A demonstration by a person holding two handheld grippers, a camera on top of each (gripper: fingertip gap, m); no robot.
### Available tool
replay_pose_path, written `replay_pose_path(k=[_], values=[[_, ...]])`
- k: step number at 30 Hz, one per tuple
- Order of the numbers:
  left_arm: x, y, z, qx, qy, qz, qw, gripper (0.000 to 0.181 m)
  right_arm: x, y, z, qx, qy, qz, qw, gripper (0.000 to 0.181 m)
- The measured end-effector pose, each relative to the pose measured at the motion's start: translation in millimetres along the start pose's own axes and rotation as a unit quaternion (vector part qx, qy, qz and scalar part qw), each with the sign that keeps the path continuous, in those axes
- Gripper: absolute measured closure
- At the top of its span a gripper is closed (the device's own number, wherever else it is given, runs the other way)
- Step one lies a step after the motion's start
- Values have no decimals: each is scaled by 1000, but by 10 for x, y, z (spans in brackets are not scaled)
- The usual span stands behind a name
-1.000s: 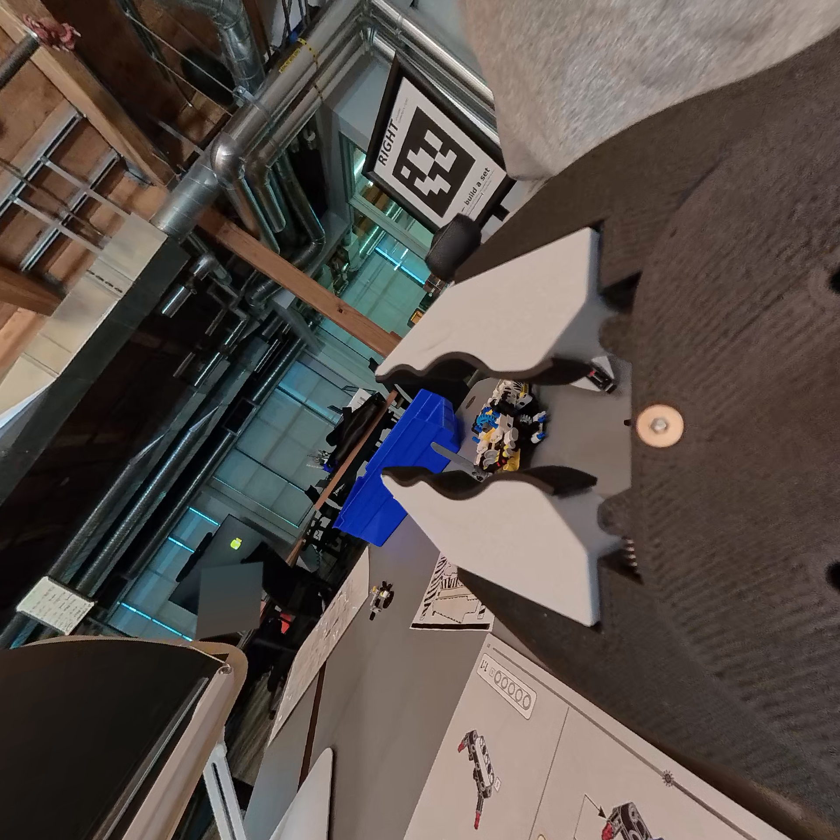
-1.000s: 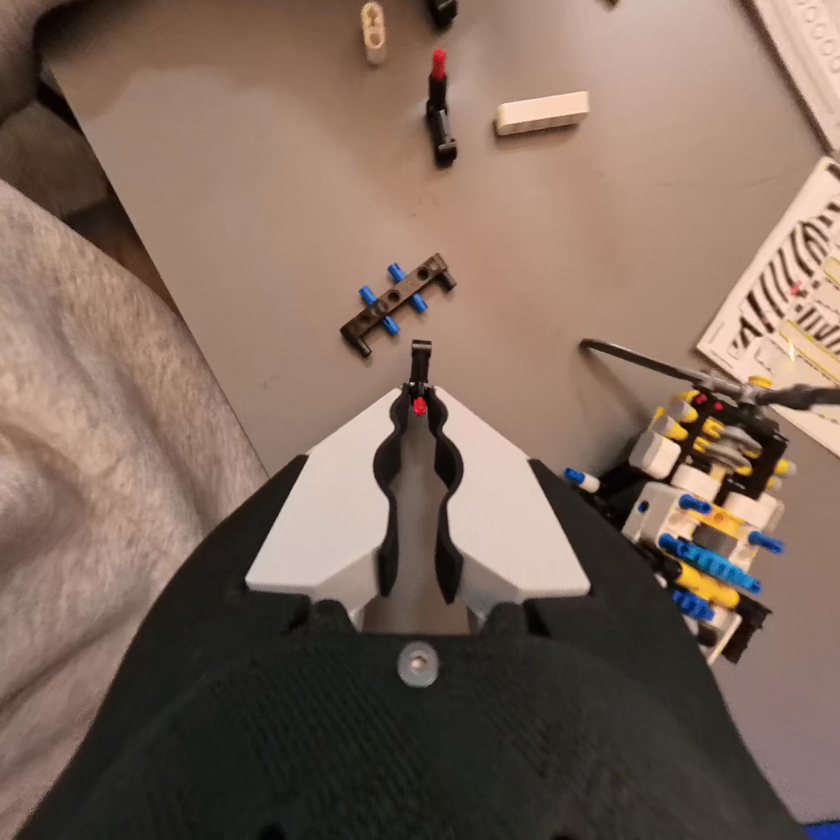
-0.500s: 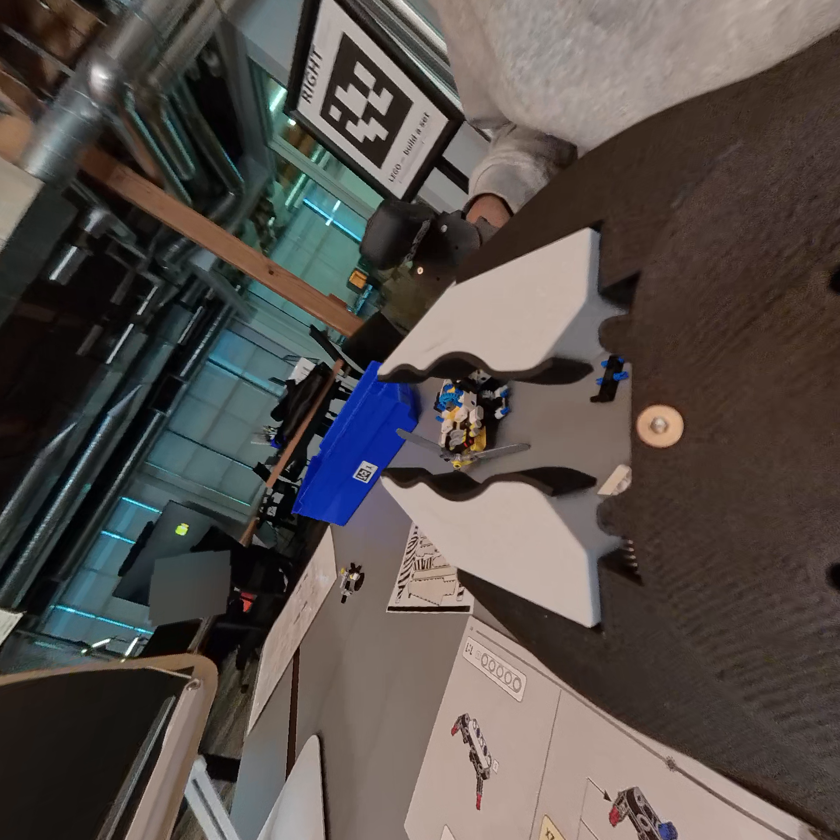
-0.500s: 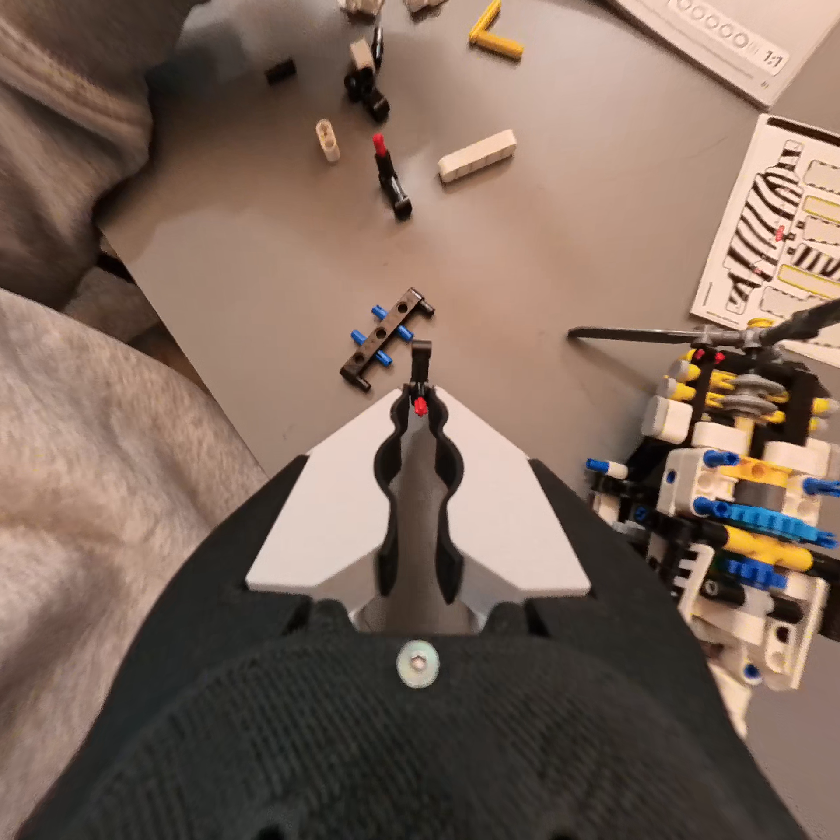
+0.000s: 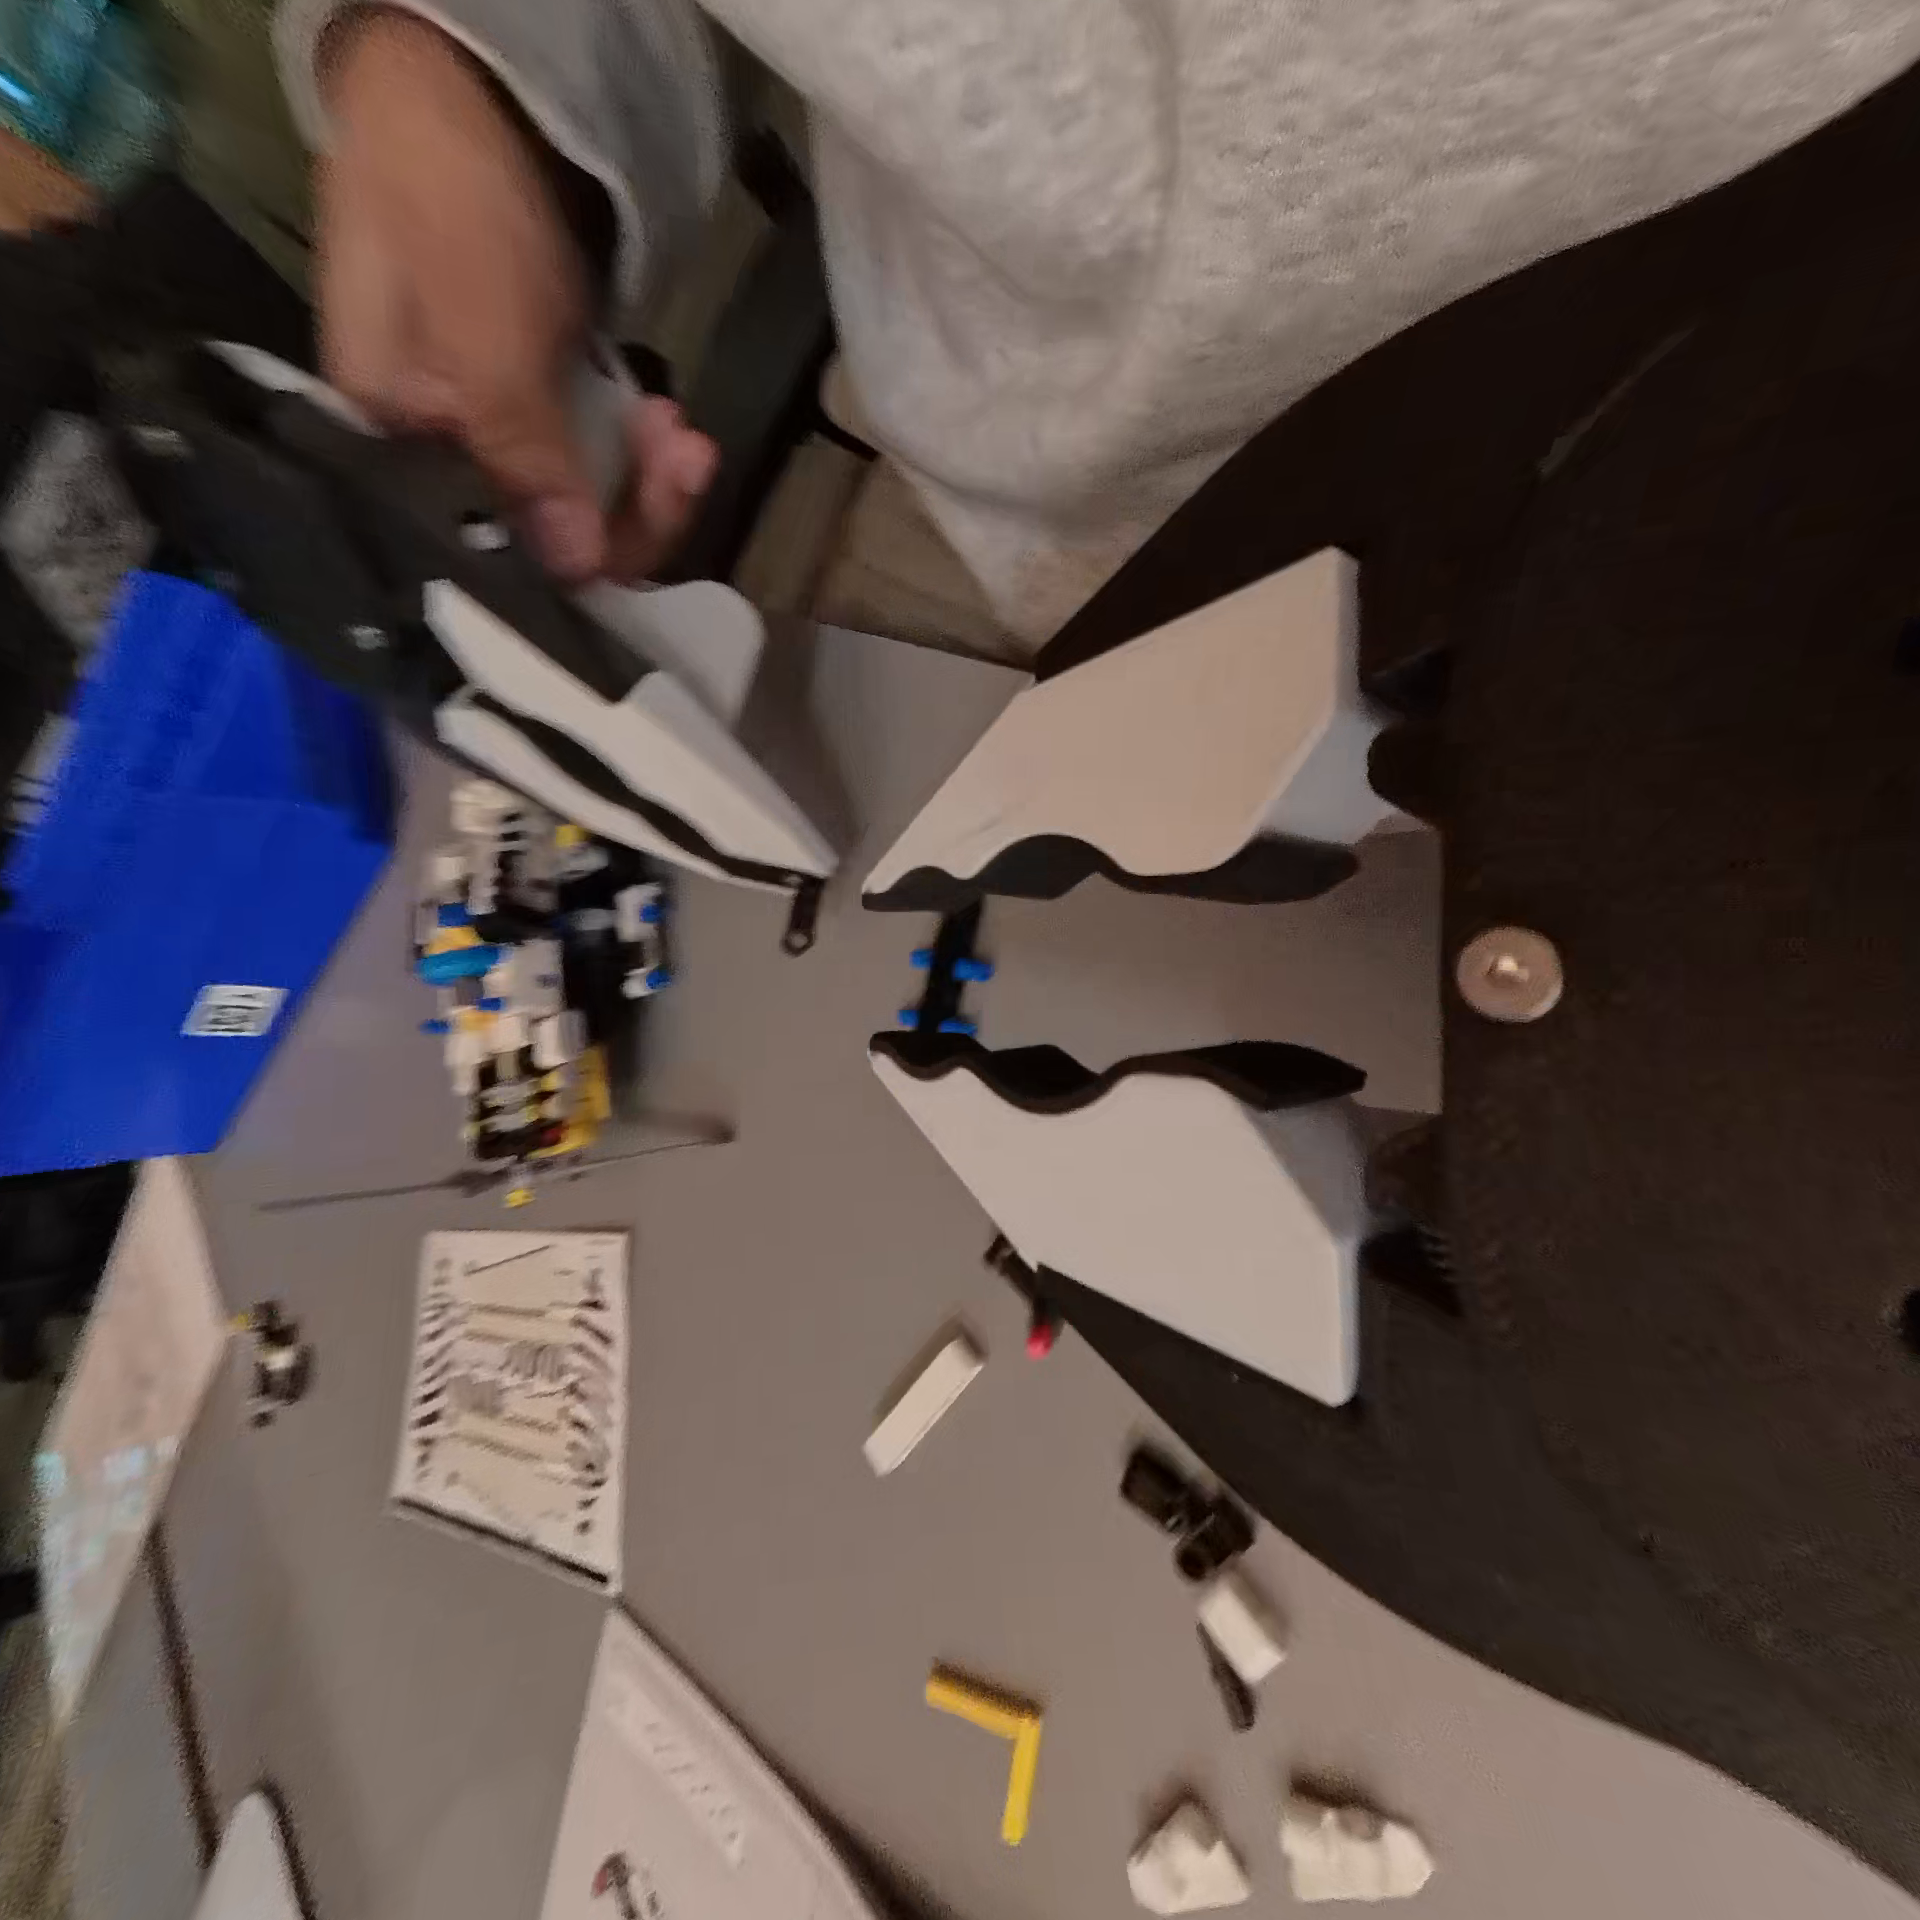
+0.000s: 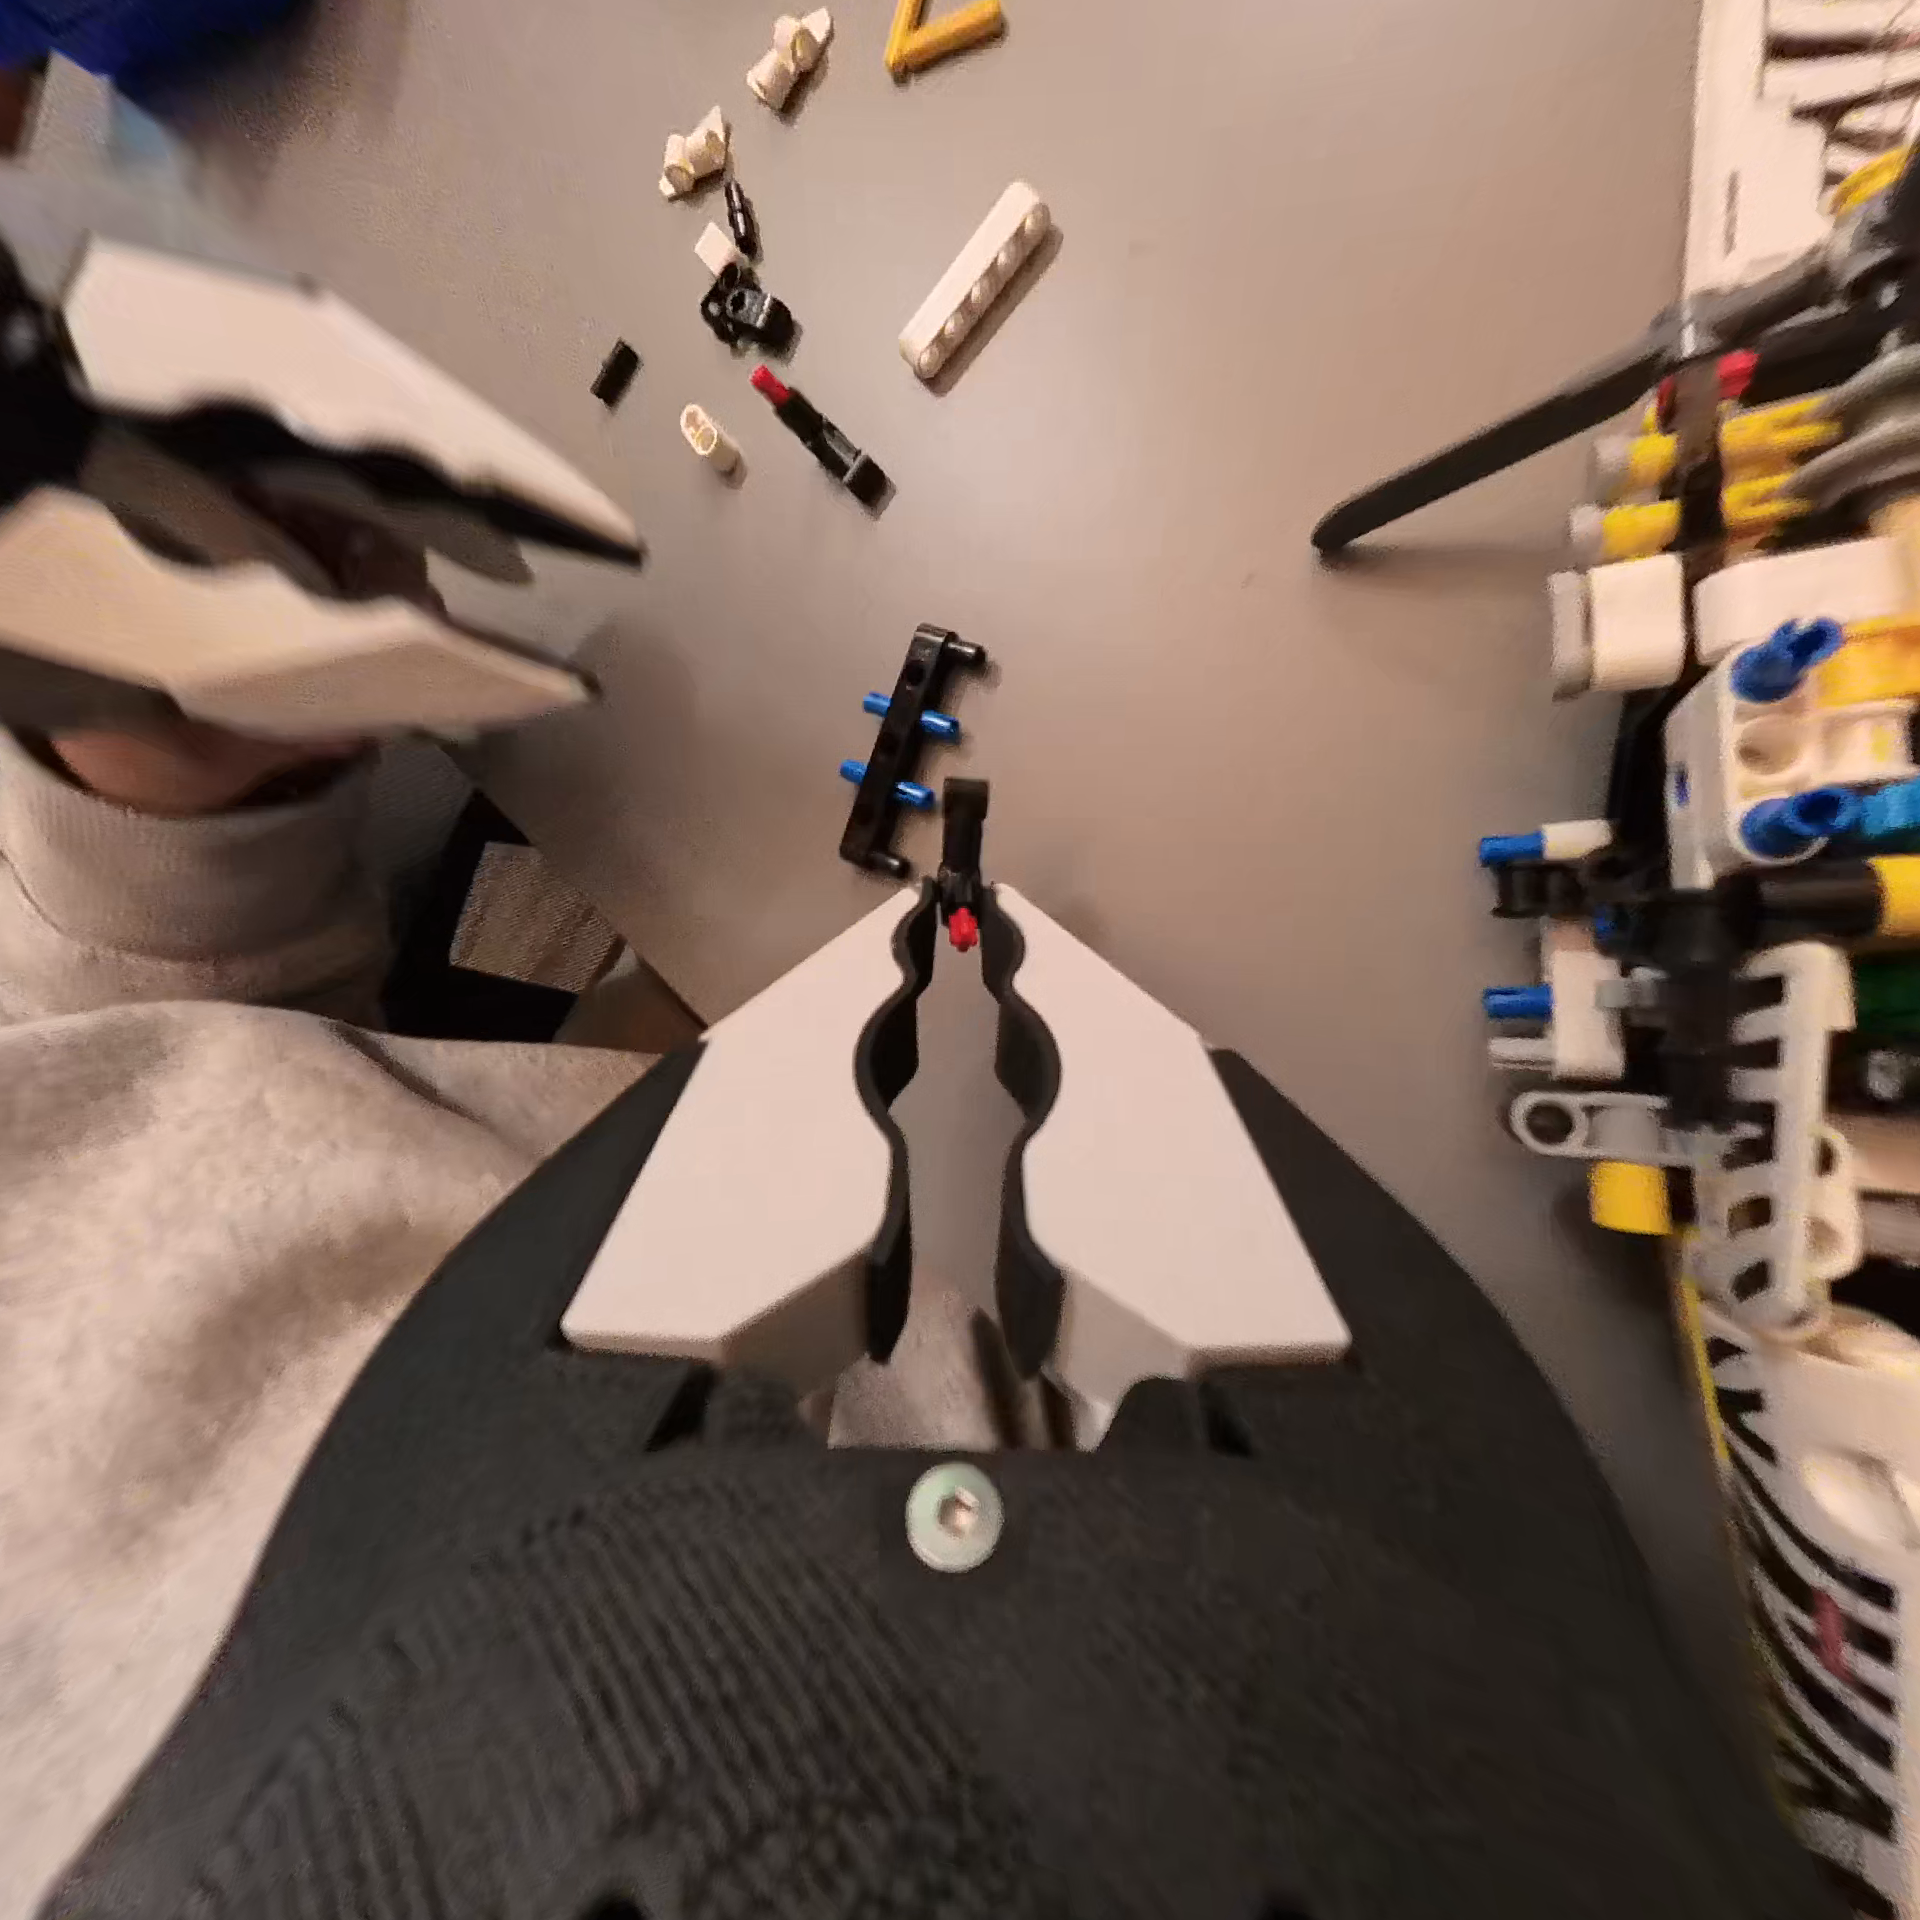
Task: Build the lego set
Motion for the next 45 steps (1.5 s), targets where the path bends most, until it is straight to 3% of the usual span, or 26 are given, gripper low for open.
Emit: replay_pose_path(k=[6,12,27,45], values=[[177,132,258,19,-105,-6,994,148,126,3,37,18,-64,13,998,176],[291,39,490,13,-182,-18,983,142,210,-48,71,52,-93,20,994,176],[353,39,463,-10,-185,-3,983,157,219,-62,97,-31,-151,129,980,176],[354,27,461,-15,-185,-4,983,164,230,-73,97,-80,-150,150,974,176]])
Point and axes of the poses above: each gripper's, where its closed fingertips meet, x out along the fingers, z out of its underside, y = z × x across the jaws, the point moved 1 cm from there along -x, back along the fingers, and after that the axes turned 8 degrees about -x, right-handed, at the moved point
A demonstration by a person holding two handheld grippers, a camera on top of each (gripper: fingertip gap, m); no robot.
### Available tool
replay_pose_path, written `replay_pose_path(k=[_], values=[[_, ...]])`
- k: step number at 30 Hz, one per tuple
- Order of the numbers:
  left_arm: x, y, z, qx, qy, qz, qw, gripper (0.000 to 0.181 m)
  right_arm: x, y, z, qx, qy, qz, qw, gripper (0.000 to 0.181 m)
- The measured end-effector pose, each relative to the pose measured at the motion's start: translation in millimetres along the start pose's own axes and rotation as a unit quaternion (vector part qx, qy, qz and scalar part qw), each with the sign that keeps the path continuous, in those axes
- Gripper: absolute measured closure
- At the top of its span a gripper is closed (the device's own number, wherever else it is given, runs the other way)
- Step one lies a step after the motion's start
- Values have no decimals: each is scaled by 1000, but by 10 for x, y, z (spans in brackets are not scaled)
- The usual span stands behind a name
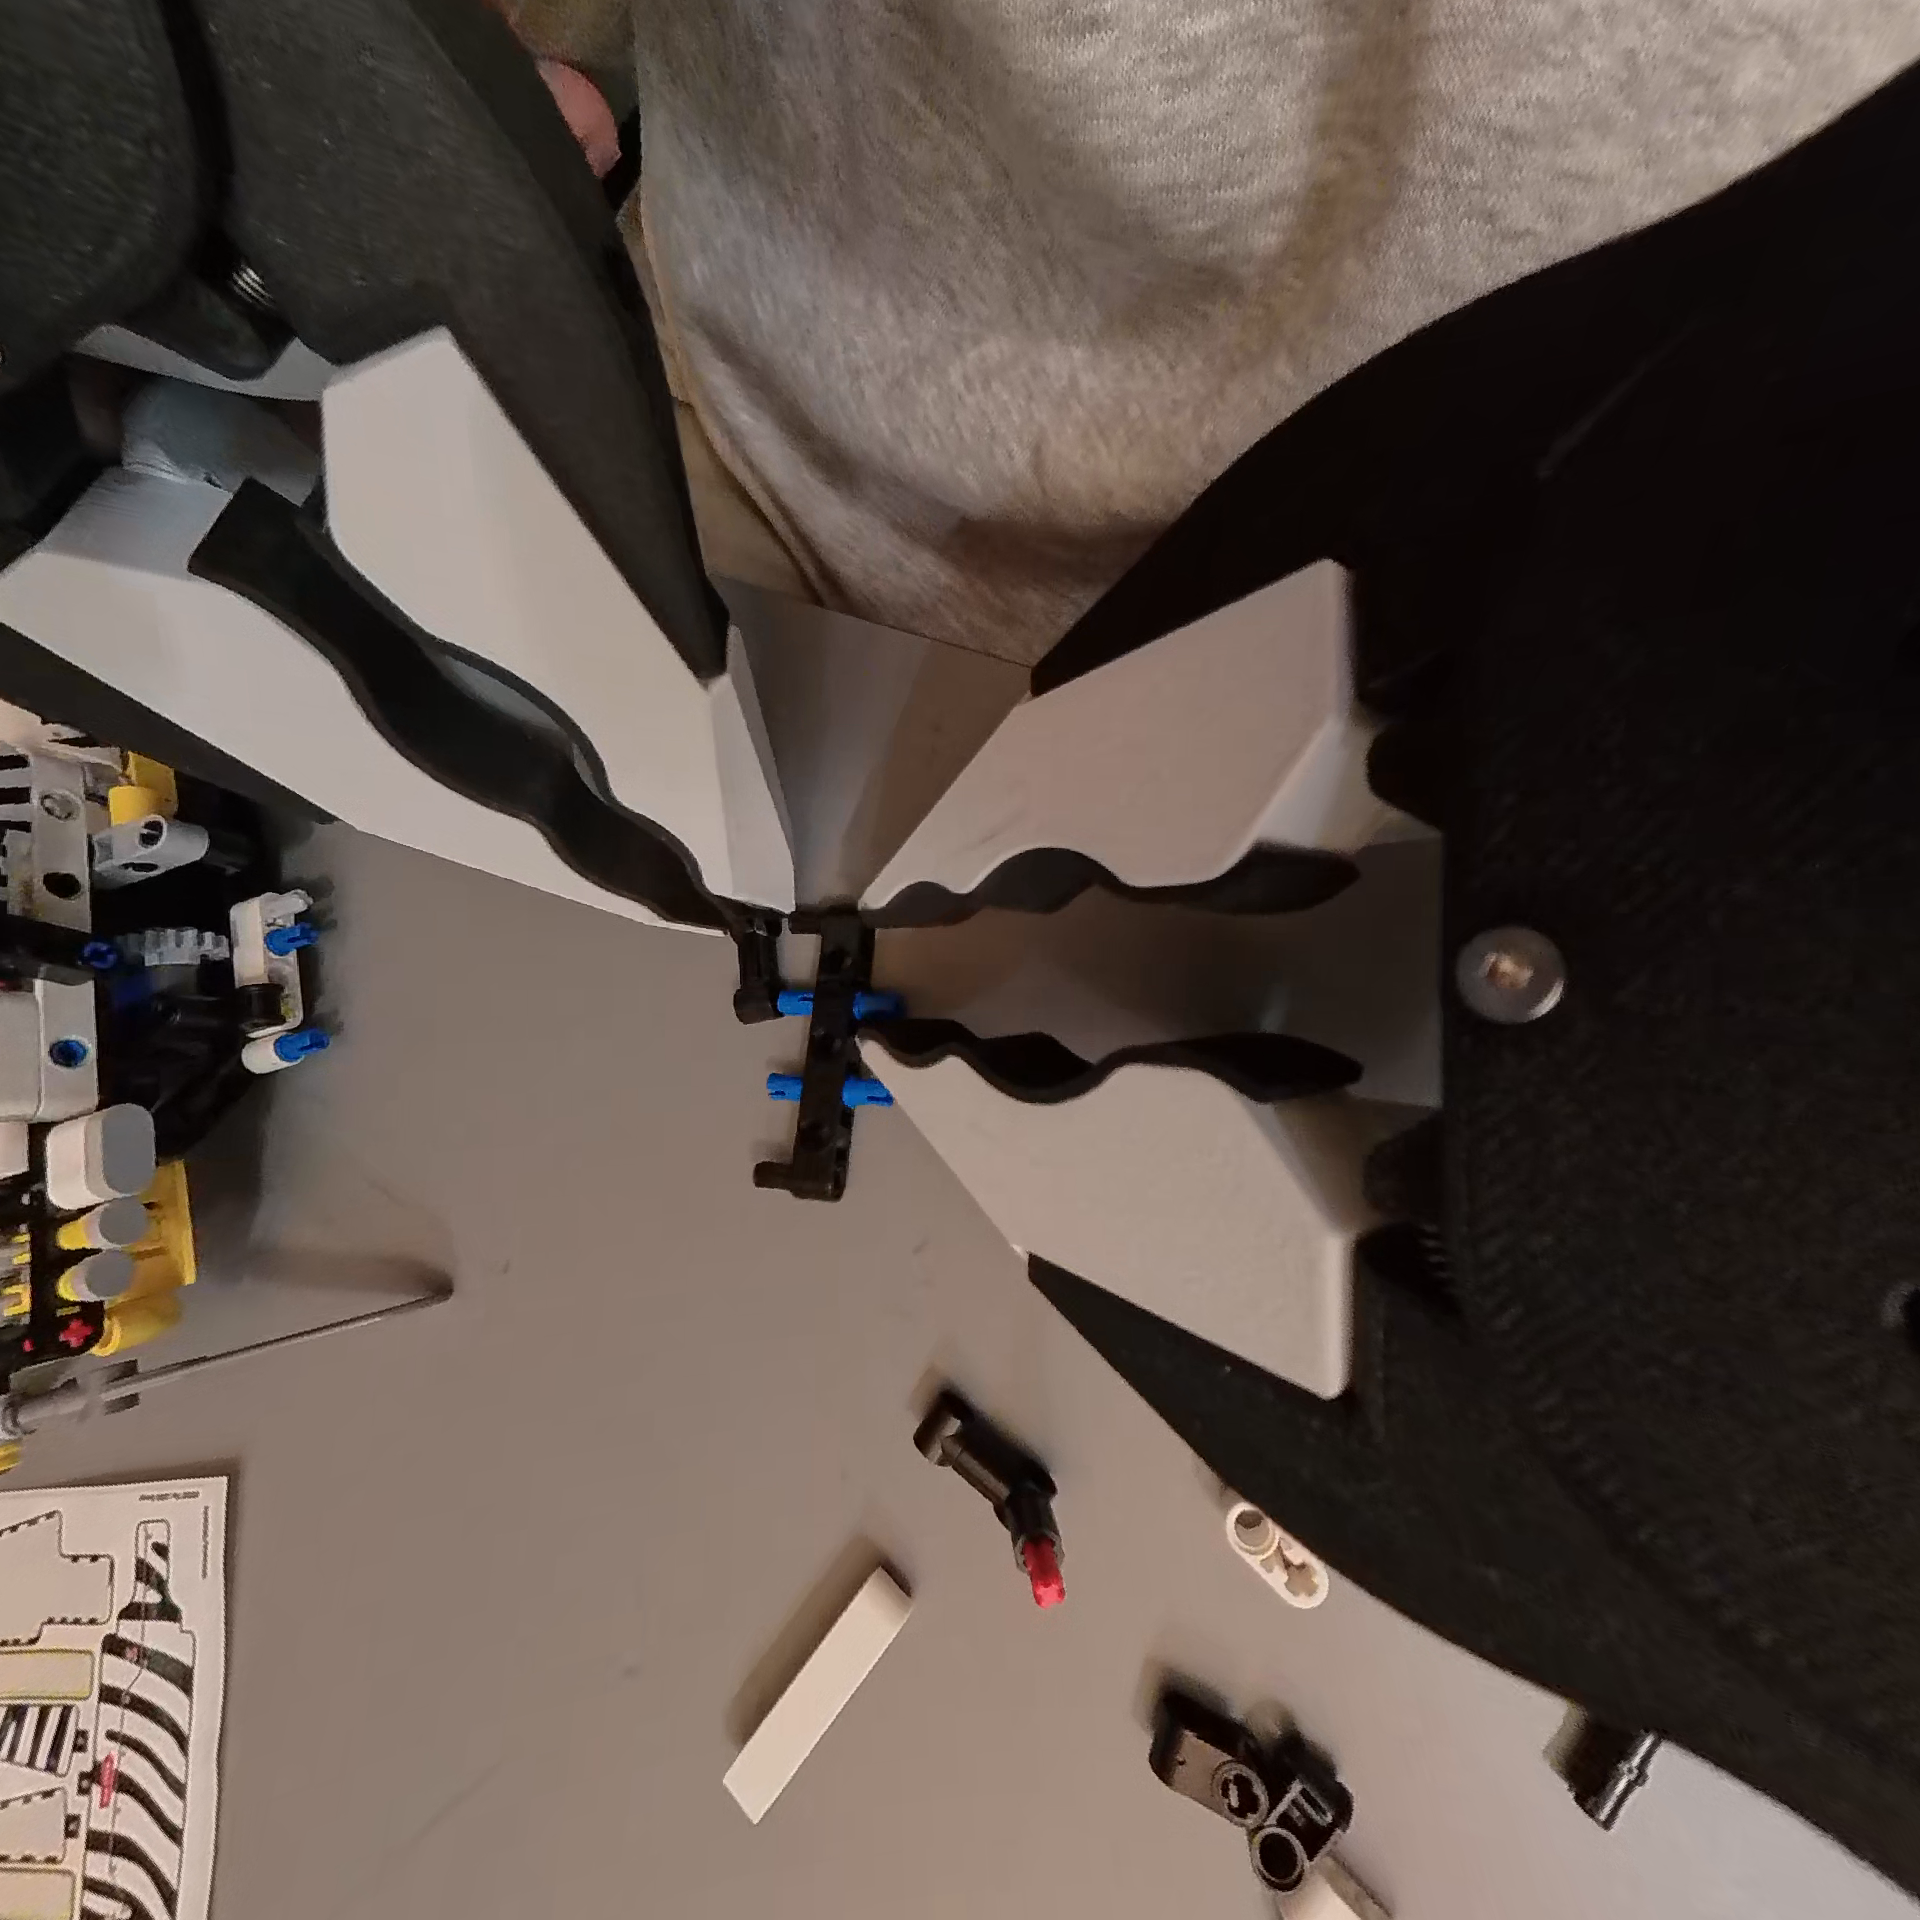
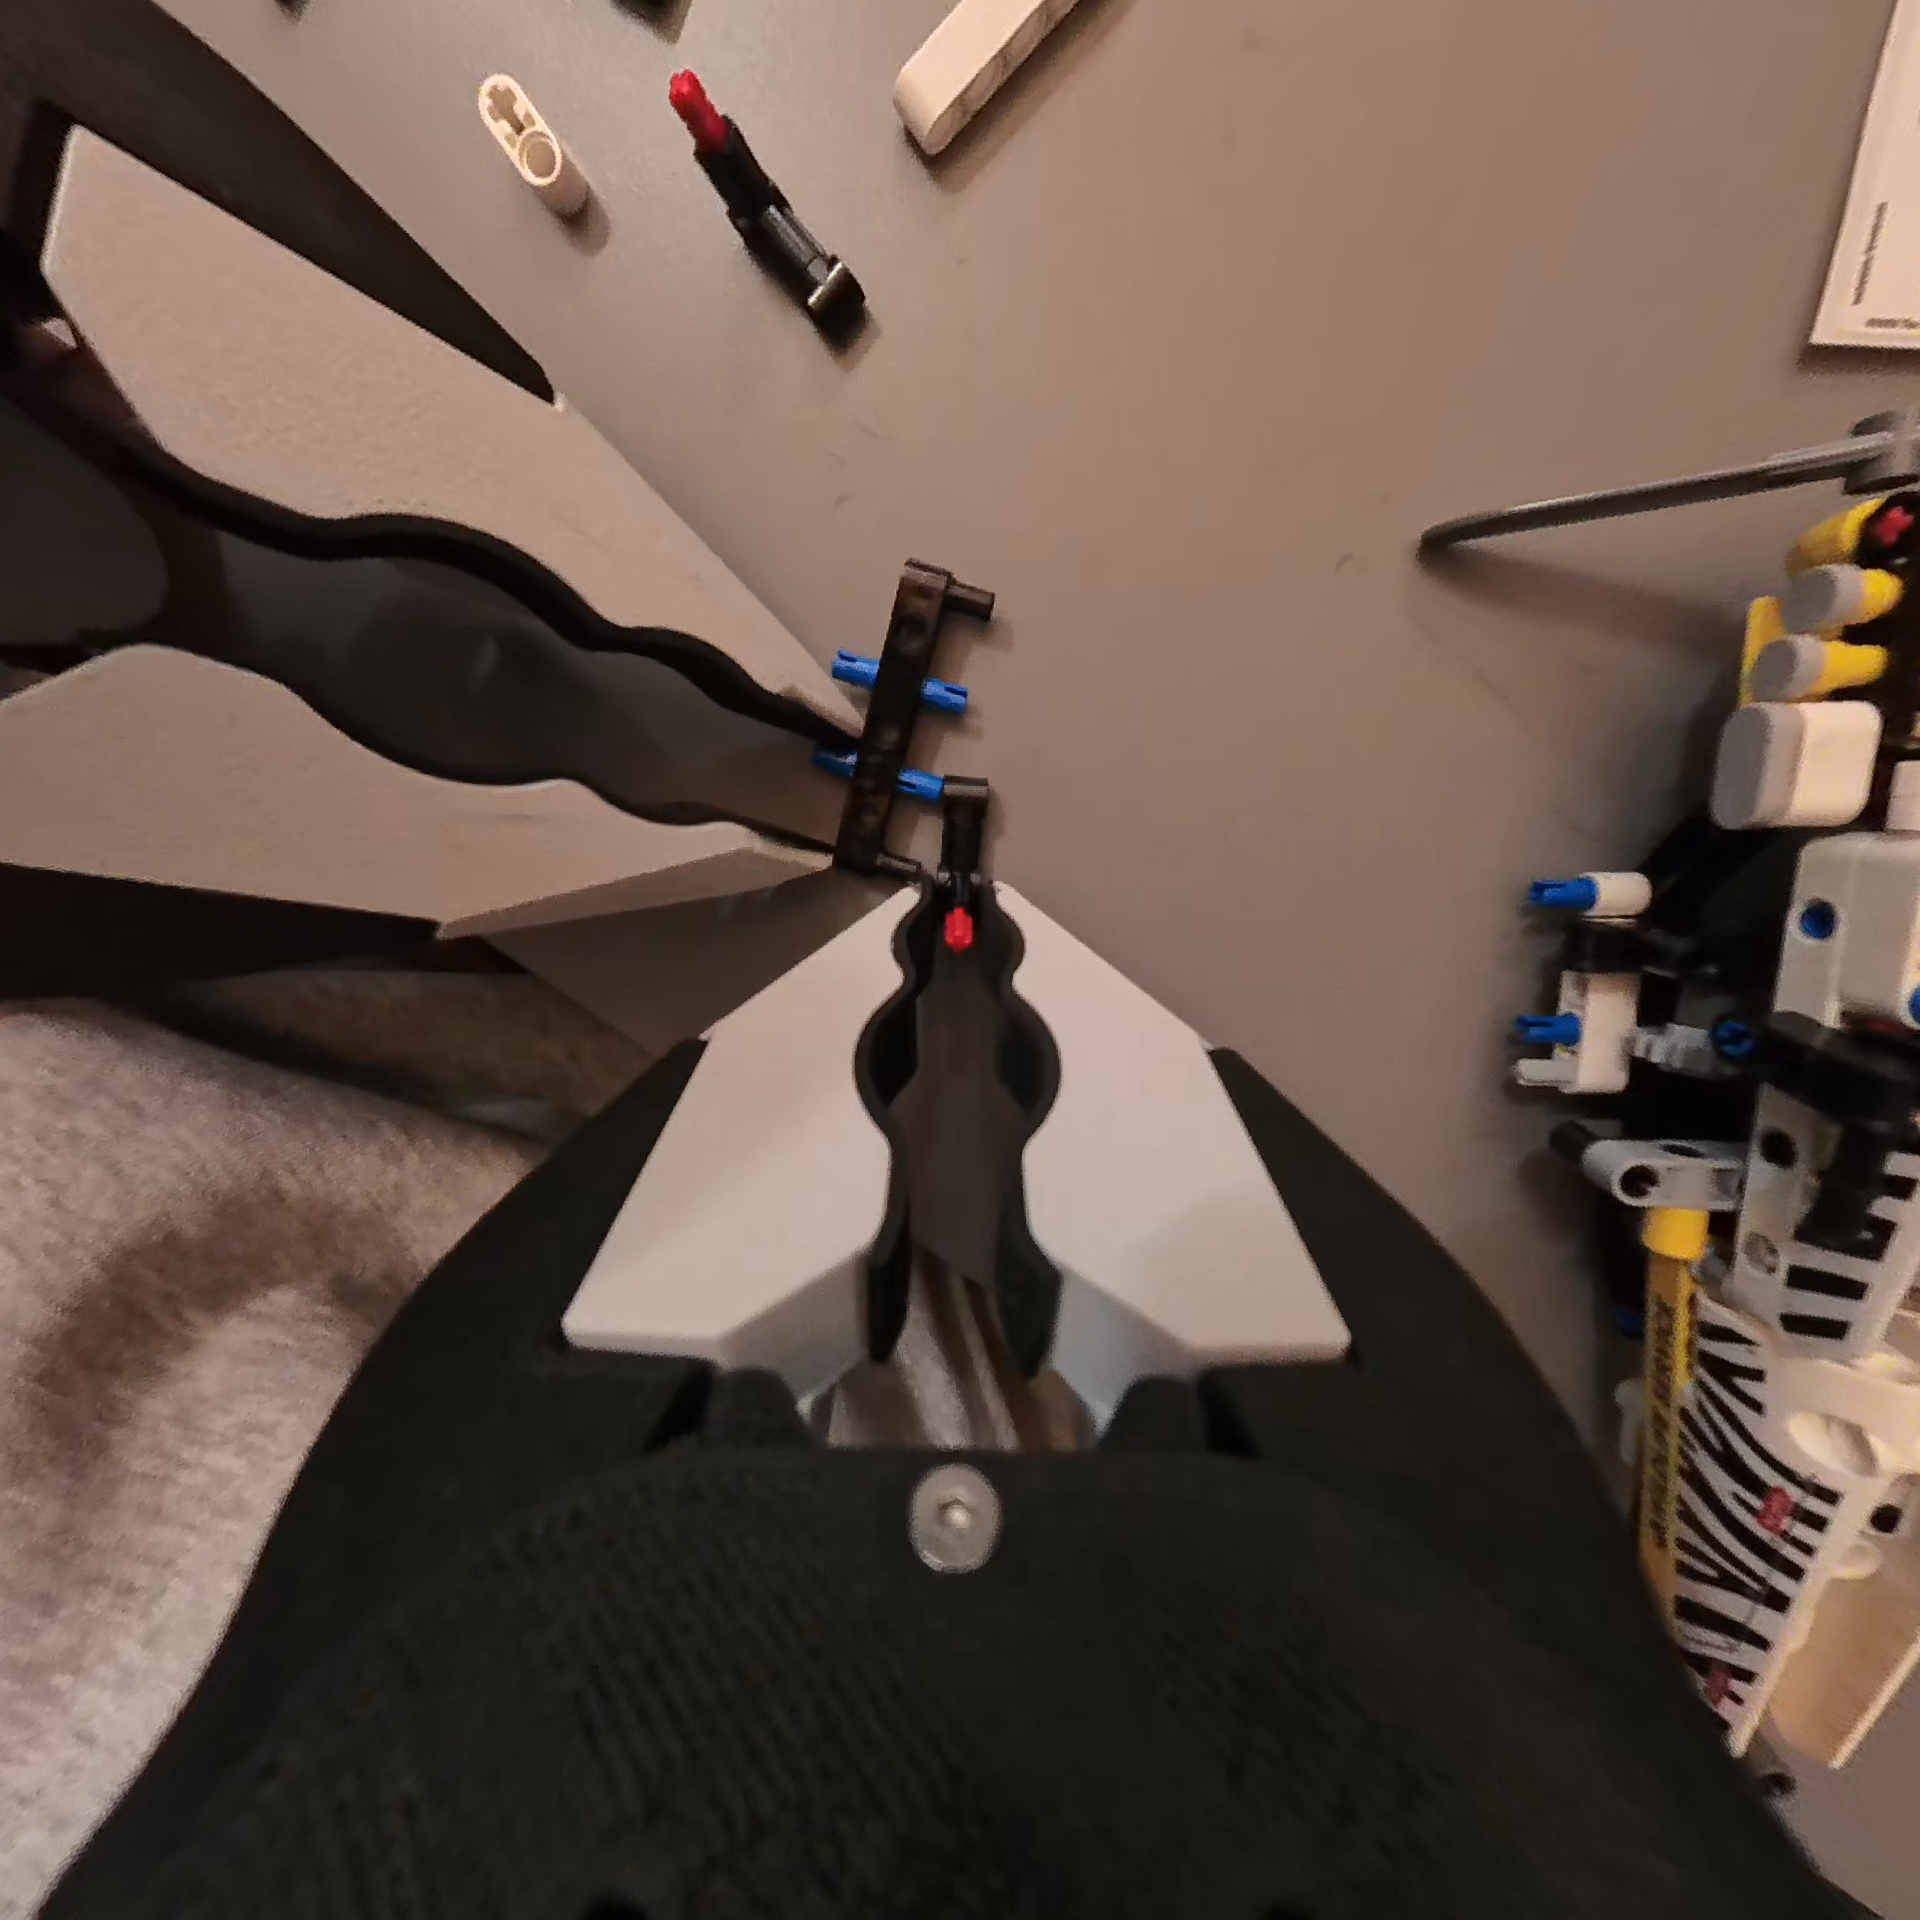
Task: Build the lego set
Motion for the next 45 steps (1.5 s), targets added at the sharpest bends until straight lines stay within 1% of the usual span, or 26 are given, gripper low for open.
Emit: replay_pose_path(k=[2,7,11,16,25,31,34,35,37,39,45], values=[[0,-23,0,-4,0,-7,1000,172,-3,-7,6,2,0,-6,1000,176],[5,-12,5,1,-2,-7,1000,171,-8,-13,18,0,4,-20,1000,176],[5,-23,6,-3,-2,-8,1000,177,-11,-16,21,-4,11,-31,999,176],[5,-23,6,-7,-2,-4,1000,178,-12,-20,25,-12,19,-34,999,176],[-31,-41,-29,-30,13,10,999,179,-9,-31,-3,4,56,-72,996,176],[-36,-47,-32,-47,13,25,998,179,-9,-40,-6,5,66,-79,995,176],[-46,-50,-43,-53,18,30,998,179,-13,-66,-5,18,70,-98,993,176],[-51,-50,-47,-55,20,33,998,179,-19,-96,-13,22,75,-114,990,173],[-58,-53,-52,-61,23,37,997,179,-45,-170,-42,37,84,-152,984,155],[-57,-17,-42,-64,20,52,996,179,-40,-141,-25,42,81,-151,984,161],[-55,-14,-36,-67,18,53,996,179,-36,-147,-22,31,82,-149,985,162]])
Point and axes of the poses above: each gripper's, where its closed fingertips meet, x out along the fingers, z out of its underside, y = z × x across the jaws, the point moved 1 cm from there along -x, back along the fingers, and after that the axes turned 8 degrees about -x, right-handed, at the moved point
